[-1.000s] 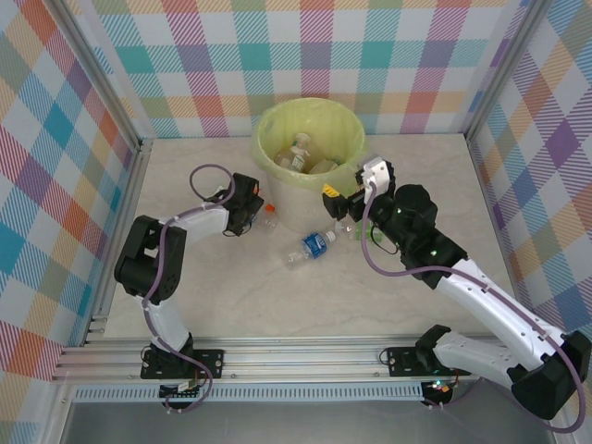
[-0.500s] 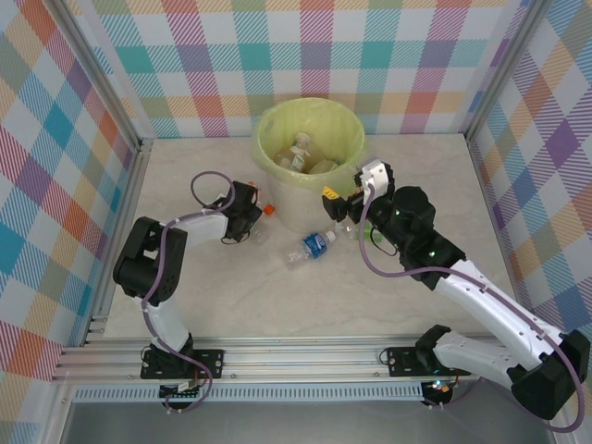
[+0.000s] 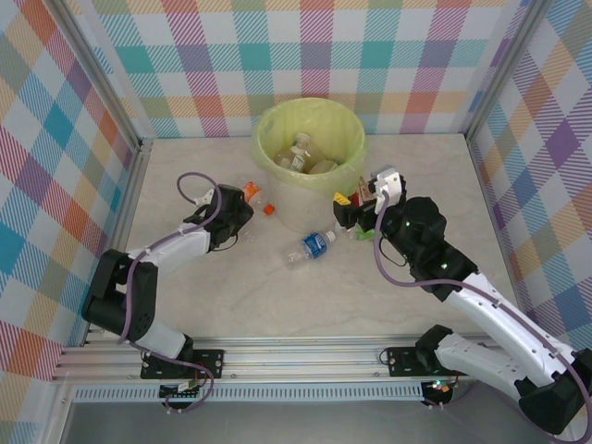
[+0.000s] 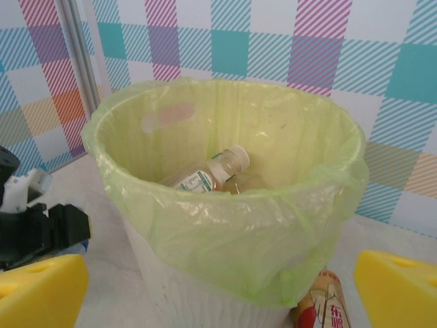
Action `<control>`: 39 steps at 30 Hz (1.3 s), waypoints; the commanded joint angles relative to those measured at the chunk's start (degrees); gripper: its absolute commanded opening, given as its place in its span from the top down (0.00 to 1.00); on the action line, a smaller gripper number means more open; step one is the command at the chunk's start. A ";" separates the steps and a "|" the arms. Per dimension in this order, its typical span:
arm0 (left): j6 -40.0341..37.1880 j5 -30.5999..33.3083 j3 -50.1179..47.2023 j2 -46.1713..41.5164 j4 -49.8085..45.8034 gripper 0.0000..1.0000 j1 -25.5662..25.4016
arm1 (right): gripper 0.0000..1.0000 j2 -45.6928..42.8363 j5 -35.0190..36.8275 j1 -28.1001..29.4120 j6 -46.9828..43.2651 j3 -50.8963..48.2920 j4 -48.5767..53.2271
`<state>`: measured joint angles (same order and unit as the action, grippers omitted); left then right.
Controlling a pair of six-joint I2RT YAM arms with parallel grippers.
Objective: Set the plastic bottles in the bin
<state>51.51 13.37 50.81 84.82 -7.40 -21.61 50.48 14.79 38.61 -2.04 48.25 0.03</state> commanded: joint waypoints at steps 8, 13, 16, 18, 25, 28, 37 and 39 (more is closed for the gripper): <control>-8.07 1.59 11.24 -9.99 0.99 0.49 -0.01 | 0.00 -2.21 3.67 -0.25 1.34 -2.01 1.33; -11.57 -0.44 17.27 -12.36 3.93 0.49 -0.10 | 0.00 -2.20 3.93 -0.22 1.38 -2.08 0.71; -12.48 -6.44 21.48 -11.59 6.05 0.49 -0.10 | 0.00 -2.12 4.24 -0.25 1.34 -2.27 -0.24; -12.53 -12.40 25.59 -9.52 6.55 0.49 -0.17 | 0.00 -1.93 4.78 -0.20 1.34 -2.46 -1.16; -10.22 -25.78 38.99 -0.14 6.61 0.49 -2.56 | 0.00 -0.29 7.33 -1.63 6.15 -0.93 3.40; -11.99 -27.84 44.65 4.25 3.97 0.49 -4.29 | 0.00 -0.75 7.27 -2.61 8.64 -1.37 4.74; -17.02 -26.74 60.21 15.50 -14.64 0.01 -8.98 | 0.00 -3.03 10.17 -7.07 14.70 -2.28 10.47; -19.41 -26.31 63.61 17.40 -19.16 0.00 -10.04 | 0.00 -3.03 9.96 -8.24 16.02 -2.61 11.13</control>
<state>36.25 -12.58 109.71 100.84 -18.13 -30.13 48.21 23.62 31.53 10.37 46.48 9.19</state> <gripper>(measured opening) 0.996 0.997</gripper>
